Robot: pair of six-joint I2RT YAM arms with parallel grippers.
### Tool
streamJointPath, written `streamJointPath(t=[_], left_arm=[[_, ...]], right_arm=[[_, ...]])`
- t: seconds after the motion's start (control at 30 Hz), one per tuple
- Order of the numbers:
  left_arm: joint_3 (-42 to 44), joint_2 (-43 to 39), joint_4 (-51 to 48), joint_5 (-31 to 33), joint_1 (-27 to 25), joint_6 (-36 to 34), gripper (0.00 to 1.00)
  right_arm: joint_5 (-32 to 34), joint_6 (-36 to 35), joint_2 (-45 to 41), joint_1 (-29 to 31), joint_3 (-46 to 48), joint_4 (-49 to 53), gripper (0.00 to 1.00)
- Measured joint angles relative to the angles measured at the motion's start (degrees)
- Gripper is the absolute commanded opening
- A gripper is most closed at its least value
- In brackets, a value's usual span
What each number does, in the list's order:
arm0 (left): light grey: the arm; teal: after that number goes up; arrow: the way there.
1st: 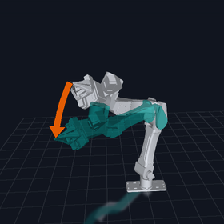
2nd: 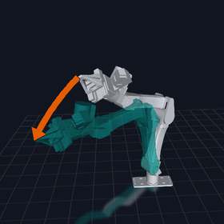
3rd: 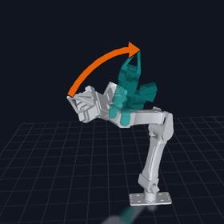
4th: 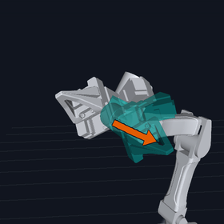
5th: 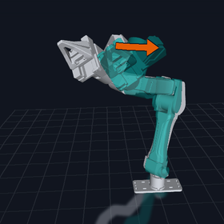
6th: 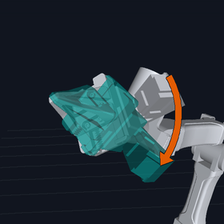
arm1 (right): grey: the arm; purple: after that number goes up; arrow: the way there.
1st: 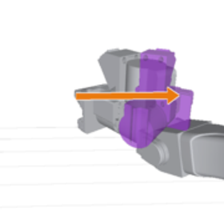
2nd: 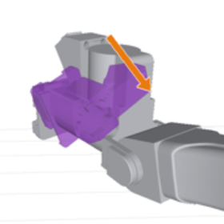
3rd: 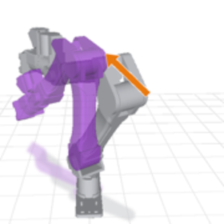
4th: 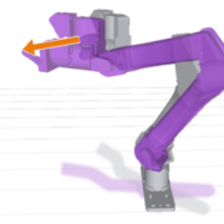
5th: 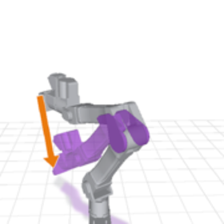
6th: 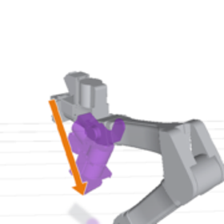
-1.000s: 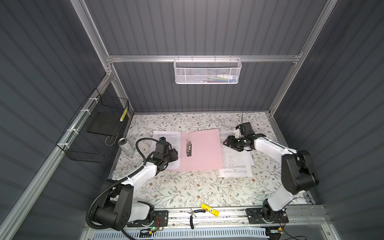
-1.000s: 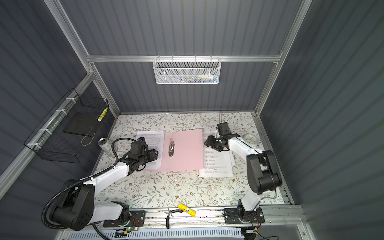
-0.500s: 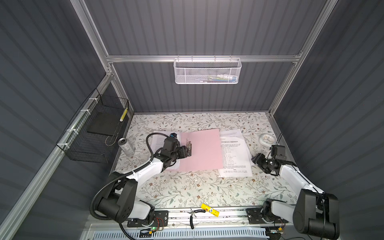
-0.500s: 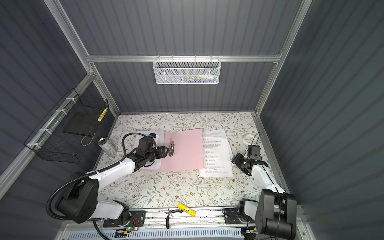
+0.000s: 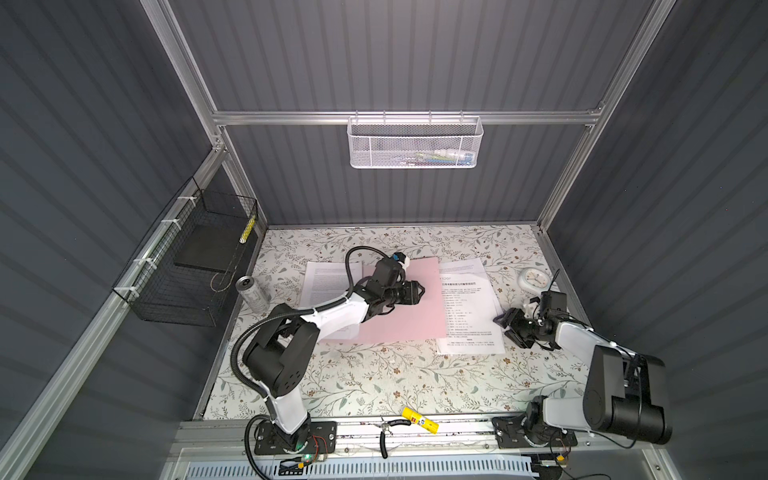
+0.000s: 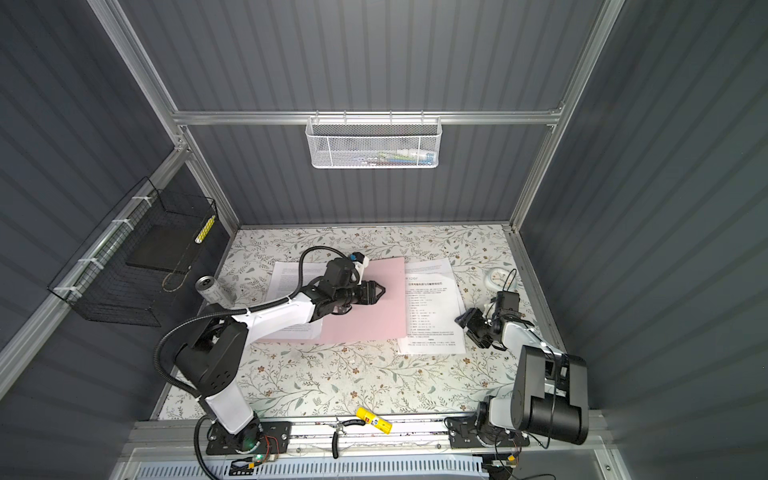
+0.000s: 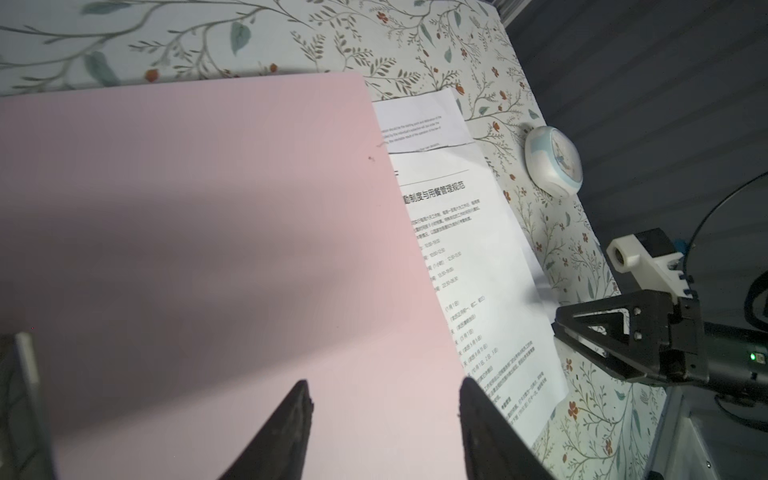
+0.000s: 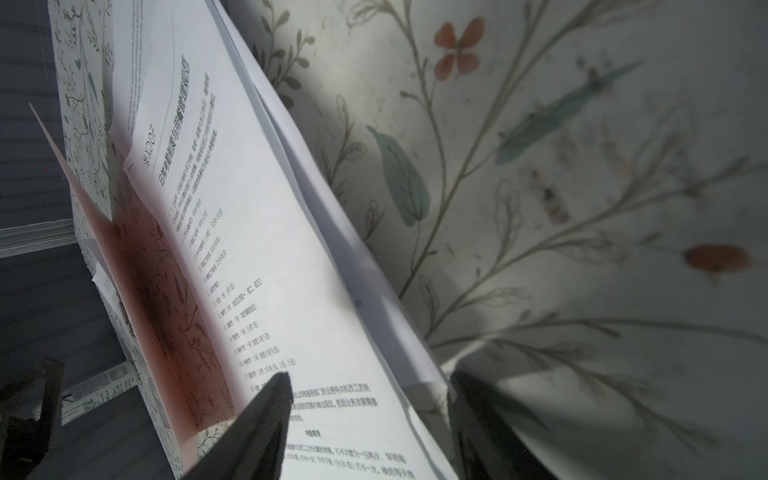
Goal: Put the files into the folder
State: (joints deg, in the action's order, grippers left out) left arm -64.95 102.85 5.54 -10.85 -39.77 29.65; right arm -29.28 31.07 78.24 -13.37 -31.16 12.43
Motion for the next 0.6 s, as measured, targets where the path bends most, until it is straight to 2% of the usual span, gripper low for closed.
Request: streamJointPath(t=[0.2, 0.6], left_arm=[[-5.86, 7.89, 0.11, -2.62, -1.09, -0.15, 0.57], [-10.01, 15.45, 0.83, -5.57, -1.6, 0.0, 0.54]], right_arm=[[-1.79, -0.07, 0.2, 0.0, 0.11, 0.96, 0.62], [-5.05, 0.02, -4.68, 0.02, 3.06, 3.78, 0.61]])
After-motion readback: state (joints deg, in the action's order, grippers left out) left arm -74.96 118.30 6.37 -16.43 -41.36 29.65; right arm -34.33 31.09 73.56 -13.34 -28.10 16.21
